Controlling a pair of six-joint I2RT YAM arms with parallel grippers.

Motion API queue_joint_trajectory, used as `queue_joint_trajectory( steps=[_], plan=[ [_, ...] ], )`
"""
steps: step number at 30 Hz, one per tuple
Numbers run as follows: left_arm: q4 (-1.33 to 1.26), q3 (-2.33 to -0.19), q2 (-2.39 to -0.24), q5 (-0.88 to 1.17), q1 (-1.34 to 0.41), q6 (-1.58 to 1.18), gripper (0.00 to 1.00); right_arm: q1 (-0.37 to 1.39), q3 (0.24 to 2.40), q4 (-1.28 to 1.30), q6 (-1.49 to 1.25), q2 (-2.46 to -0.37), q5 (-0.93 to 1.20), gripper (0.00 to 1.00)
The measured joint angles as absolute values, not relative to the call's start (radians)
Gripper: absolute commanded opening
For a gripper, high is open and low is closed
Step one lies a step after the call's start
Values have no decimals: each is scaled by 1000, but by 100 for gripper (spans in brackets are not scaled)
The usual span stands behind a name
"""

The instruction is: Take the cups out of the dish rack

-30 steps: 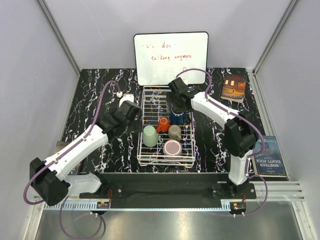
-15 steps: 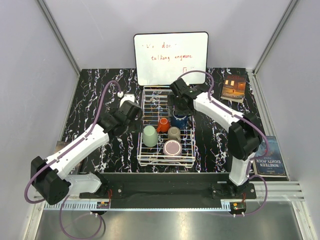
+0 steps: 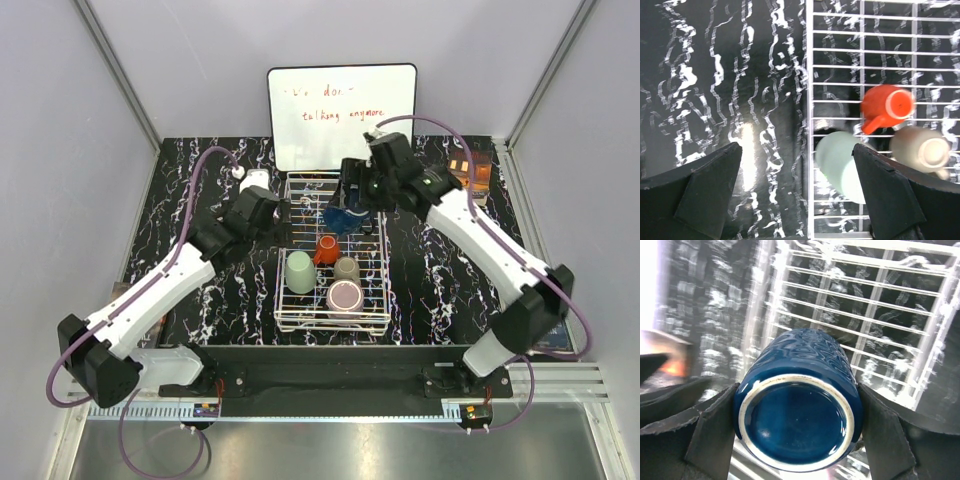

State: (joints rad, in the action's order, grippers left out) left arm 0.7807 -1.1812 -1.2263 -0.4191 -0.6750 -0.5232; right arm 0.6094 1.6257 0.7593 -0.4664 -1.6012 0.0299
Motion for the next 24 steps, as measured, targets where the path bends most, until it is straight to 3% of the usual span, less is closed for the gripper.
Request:
queue_joint_trajectory(
  steps=[7,14,19,24],
  plan=[
    [592,-1095,-1076,-292,-654,-585,99,401,1246,328,-716,-1358,330,0],
    [307,-982,-934,-79,-549,-728,99,326,982,-151,-1010,-1336,521,0],
    [83,-889,-972,95,-506,-842,79,327,894,-506,-1237,-1375,619,0],
    [-42,-846,-998,186,-502,-908,74,327,882,-665,-1352,-1404,666,0]
  ],
)
